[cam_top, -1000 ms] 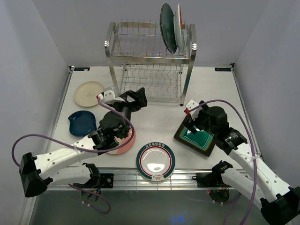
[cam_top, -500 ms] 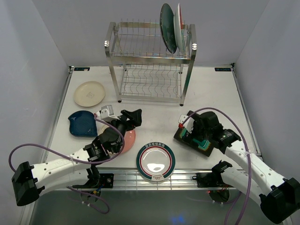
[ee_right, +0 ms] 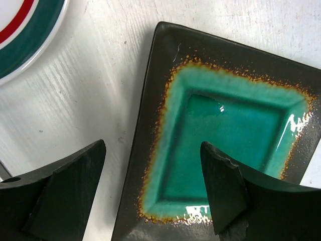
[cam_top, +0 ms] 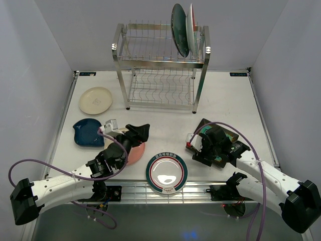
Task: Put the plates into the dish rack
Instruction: Pick up the plate from the corner of the board.
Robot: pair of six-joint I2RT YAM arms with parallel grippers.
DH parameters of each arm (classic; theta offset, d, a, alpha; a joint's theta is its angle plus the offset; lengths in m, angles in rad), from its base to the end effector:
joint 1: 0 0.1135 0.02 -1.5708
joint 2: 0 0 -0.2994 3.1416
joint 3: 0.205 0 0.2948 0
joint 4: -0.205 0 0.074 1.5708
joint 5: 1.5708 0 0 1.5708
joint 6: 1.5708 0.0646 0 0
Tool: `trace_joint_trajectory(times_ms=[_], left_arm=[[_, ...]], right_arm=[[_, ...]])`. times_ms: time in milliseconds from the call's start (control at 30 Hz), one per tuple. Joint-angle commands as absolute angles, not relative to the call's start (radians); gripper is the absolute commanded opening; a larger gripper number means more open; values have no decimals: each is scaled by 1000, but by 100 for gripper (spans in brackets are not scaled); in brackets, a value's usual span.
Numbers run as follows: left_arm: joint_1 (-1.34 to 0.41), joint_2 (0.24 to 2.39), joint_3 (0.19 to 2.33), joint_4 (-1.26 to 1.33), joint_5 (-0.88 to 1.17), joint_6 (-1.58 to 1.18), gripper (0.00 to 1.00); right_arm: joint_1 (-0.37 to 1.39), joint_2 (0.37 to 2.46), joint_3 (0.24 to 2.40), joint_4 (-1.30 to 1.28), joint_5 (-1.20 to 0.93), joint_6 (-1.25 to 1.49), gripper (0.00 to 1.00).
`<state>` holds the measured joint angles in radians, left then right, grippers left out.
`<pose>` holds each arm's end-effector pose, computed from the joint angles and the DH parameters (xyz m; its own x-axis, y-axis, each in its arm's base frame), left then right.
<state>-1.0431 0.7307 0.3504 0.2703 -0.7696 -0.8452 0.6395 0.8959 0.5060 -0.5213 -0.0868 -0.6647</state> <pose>0.1431 -0.1562 0.2487 -0.2403 -0.6546 -0.7167 0.1393 0.7075 -0.6929 0.1631 0.1283 0.1837 -0.1061 -0.8447 -0.5246 -0.8926 0.3133 -0.3241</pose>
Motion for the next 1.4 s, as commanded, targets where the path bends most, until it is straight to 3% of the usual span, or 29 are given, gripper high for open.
trace_joint_trajectory(times_ms=[0, 100, 267, 600, 800, 900, 1067, 1367], left_arm=[[-1048, 727, 350, 256, -744, -845, 98], [-1048, 745, 403, 198, -710, -833, 98], [-1048, 844, 575, -134, -670, -845, 98], [-1048, 786, 604, -250, -479, -727, 98], [-1049, 645, 442, -336, -425, -845, 98], [-1048, 528, 345, -301, -425, -920, 98], [-1048, 401, 108, -161, -391, -1041, 98], [-1048, 466, 9, -40, -361, -1118, 98]], right_arm=[[675, 890, 512, -486, -49, -631, 81], [689, 878, 537, -488, -40, -614, 81], [693, 835, 586, -514, -159, -603, 83], [695, 890, 693, -540, -267, -565, 87], [710, 870, 686, -483, -236, -528, 88], [741, 844, 657, -440, -160, -505, 94], [767, 816, 618, -416, -100, -491, 94], [778, 833, 604, -414, -69, -482, 95]])
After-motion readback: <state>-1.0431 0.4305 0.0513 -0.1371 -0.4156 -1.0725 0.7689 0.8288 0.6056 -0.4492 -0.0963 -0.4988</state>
